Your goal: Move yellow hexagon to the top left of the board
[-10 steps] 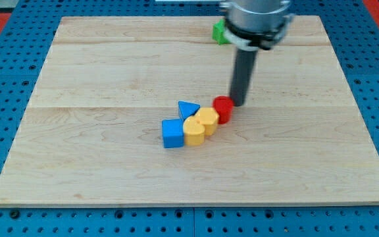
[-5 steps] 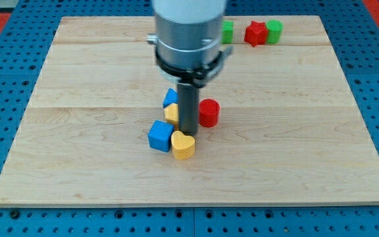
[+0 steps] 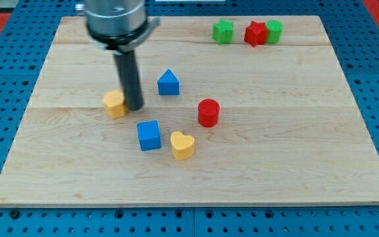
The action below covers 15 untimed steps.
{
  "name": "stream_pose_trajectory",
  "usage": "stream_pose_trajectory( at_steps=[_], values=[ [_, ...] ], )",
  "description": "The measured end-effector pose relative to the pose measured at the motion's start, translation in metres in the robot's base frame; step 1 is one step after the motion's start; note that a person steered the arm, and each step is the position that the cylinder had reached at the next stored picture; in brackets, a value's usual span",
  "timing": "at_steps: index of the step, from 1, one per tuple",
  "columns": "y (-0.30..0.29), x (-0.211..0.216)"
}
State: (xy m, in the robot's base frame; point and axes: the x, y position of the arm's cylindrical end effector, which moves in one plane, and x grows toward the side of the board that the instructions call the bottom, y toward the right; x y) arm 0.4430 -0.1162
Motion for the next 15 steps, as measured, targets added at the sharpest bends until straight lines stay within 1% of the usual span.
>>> stream_pose_trajectory(
  at_steps=[1,2,3,4,5,6,7,8,9,10,11,12,13,14,15],
  values=[
    [-0.001,0.037],
    [-0.035,0.032],
    [-0.088,0.001],
    [-0.028,0.014],
    [-0.019,0.042],
    [-0.018,0.012],
    [-0.002,-0.01],
    [0.027,-0.01],
    [0.005,-0.036],
    [-0.052,-0.064],
    [-0.049,-0.055],
    [-0.061,-0.021],
    [-0.069,-0.02],
    [-0.069,-0.046],
    [-0.086,-0.098]
  ],
)
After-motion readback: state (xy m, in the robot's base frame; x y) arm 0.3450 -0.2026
